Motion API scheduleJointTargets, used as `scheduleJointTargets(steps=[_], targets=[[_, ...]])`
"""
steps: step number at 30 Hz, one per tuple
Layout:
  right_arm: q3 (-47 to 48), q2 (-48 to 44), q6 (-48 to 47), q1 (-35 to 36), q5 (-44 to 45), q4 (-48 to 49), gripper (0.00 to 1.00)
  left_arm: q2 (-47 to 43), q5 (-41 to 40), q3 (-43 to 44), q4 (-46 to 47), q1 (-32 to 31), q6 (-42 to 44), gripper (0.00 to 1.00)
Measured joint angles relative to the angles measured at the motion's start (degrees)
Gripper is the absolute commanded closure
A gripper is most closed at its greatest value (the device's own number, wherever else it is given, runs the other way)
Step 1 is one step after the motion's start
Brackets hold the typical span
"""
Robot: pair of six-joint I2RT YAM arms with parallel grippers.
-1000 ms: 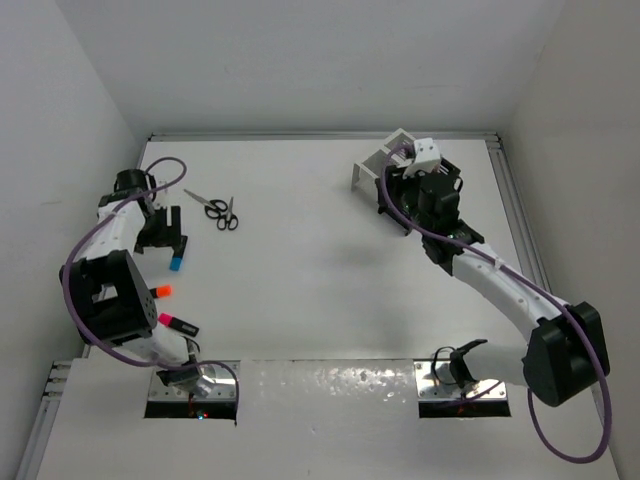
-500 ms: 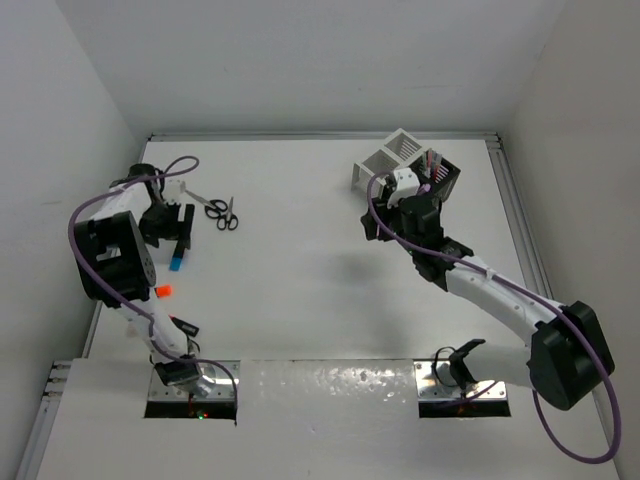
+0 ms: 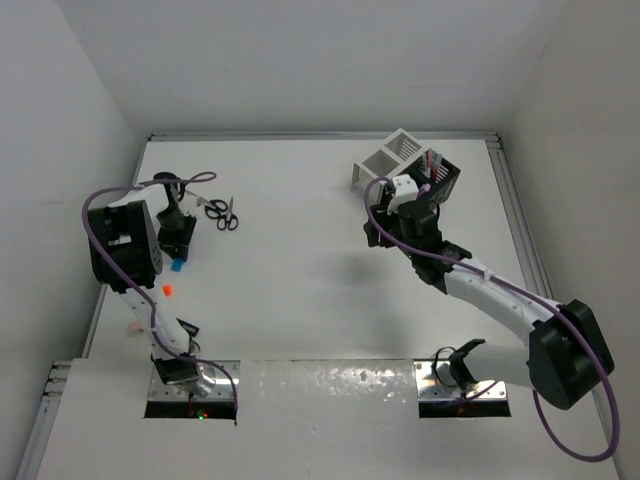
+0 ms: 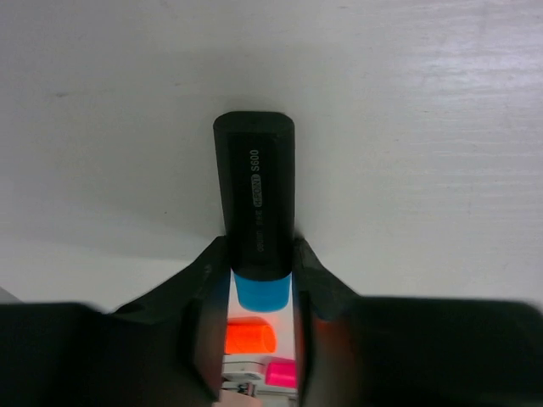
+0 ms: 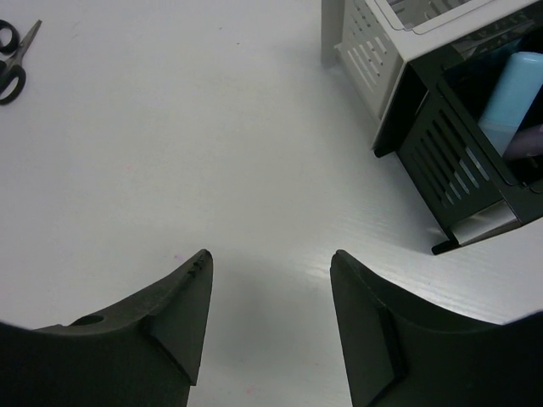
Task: Sort the stationery into containers
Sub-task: Pick up the pen from the center of the board, then place the pen in the storage box.
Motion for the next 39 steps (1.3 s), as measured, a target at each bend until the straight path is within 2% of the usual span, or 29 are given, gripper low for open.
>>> scheduleJointTargets(steps=[1,2,8,14,20,28,32,39], targets=[[0.1,0.1,0.0,0.0,0.0,0.0,0.42,-0.1,-0.4,-0.2,0.1,-0.4,0.2,0.97],[0.3,0.2,0.0,0.0,0.0,0.0,0.42,-0.2,-0.6,-0.2,0.1,-0.6,0.2,1.00],[1.3,0.2,0.0,0.4,0.0,0.0,0.43,-0.4,1.6,0.0,-0.3,-0.7,0.3,1.00],[4.2,0.2,0.5,2.0,-1.1,-1.4,0.43,-1.7,10.4,5.5,-3.8,-2.8,0.3,1.00],[9.7,2.8,7.2,2.4,-5.7,4.2,0.46,-8.7,18.7,16.5,-4.3,-12.4,0.1,1.00],[19.2,13.3,19.6,5.4,-7.9,16.8,0.46,-19.6,20.4,17.8,-0.6,-30.8,0.1,1.00],[21.2,17.7,23.2,7.6,-7.7,21.1,0.47,-20.7,19.3,17.8,0.7,-35.3,-0.4,1.00],[21.3,21.2,26.5,9.5,-5.5,23.4,0.53,-20.8,16.4,17.8,1.2,-39.5,-1.4,1.00]])
